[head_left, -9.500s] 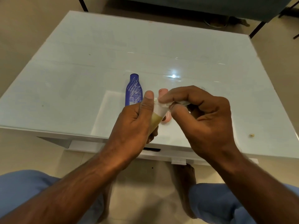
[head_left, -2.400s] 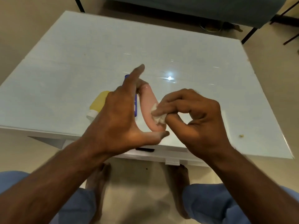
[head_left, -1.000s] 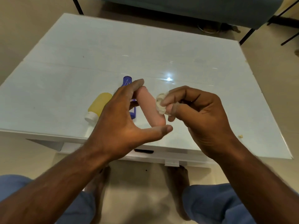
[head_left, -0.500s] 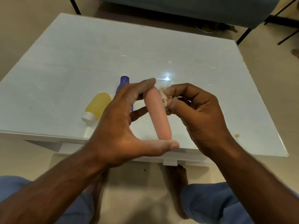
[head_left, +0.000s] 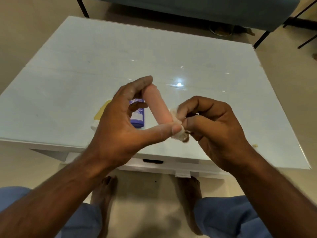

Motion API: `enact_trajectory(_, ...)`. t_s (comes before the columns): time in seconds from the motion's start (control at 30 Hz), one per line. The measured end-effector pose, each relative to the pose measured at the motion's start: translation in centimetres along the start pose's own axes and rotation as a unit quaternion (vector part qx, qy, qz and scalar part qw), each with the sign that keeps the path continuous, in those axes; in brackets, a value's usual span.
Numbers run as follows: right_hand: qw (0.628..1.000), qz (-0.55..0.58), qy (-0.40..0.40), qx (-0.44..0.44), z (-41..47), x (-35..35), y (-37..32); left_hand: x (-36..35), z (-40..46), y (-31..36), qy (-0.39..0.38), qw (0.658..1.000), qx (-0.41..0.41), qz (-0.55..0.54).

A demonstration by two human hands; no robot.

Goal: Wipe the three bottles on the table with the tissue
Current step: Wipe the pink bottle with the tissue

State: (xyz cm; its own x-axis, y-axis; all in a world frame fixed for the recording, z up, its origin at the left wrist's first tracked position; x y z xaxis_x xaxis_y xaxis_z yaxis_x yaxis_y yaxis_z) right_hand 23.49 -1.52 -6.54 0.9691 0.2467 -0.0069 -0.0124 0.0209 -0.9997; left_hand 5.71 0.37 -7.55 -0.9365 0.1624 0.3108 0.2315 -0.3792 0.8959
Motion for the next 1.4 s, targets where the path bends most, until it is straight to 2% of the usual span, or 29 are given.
enact_trajectory(0.1,0.995,-0.004,0.091,-0.046,0.4,0.8,0.8,-0.5,-0.2,0.6,-0.016,0.999,-0.023,-0.044)
enact_trajectory(0.2,0.985,0.074,0.098,-0.122,0.5,0.7,1.8,-1.6,-0.6,1.0,-0.065,0.997,-0.033,-0.038)
enact_trajectory(0.27,0.983,0.092,0.096,-0.129,0.3,0.6,1.7,-1.8,-0.5,1.0,-0.083,0.996,-0.035,0.010)
enact_trajectory(0.4,0.982,0.087,0.133,-0.101,0.4,1.2,1.5,-1.8,-0.2,0.7,-0.113,0.987,-0.061,0.101)
enact_trajectory(0.53,0.987,-0.033,0.152,-0.045,0.3,1.6,1.3,-1.9,-0.5,0.6,-0.123,0.982,-0.072,0.126)
enact_trajectory(0.7,0.990,-0.115,0.075,0.044,0.1,1.1,-0.3,-0.6,-0.3,0.2,-0.051,0.985,-0.035,0.159)
enact_trajectory(0.87,0.975,-0.182,0.114,0.049,0.2,1.5,0.3,-1.7,-1.1,0.6,-0.108,0.974,-0.071,0.186)
enact_trajectory(1.07,0.959,-0.255,0.028,0.122,-0.9,0.0,-0.3,0.0,0.3,-0.9,-0.044,0.956,-0.017,0.291)
enact_trajectory(1.2,0.950,-0.266,0.116,0.116,-0.3,0.8,0.0,-1.8,-1.0,0.4,-0.100,0.958,-0.062,0.260)
enact_trajectory(1.4,0.951,-0.266,0.034,0.155,-1.1,-0.7,-0.6,-0.3,0.1,-0.5,-0.047,0.955,-0.030,0.291)
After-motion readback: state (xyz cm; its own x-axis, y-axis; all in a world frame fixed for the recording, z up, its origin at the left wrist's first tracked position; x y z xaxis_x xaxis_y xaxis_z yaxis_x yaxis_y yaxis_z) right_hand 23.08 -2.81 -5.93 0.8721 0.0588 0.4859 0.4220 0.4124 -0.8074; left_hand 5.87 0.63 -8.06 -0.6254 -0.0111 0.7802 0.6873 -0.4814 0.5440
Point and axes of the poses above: each hand's wrist, its own z-axis towards the middle knuckle, its own x-axis out of the back of the hand, y = z × x, the point moved 5 cm from there along z, towards the middle knuckle, and after that the axes turned 6 degrees about -x, right-handed, at the moved point
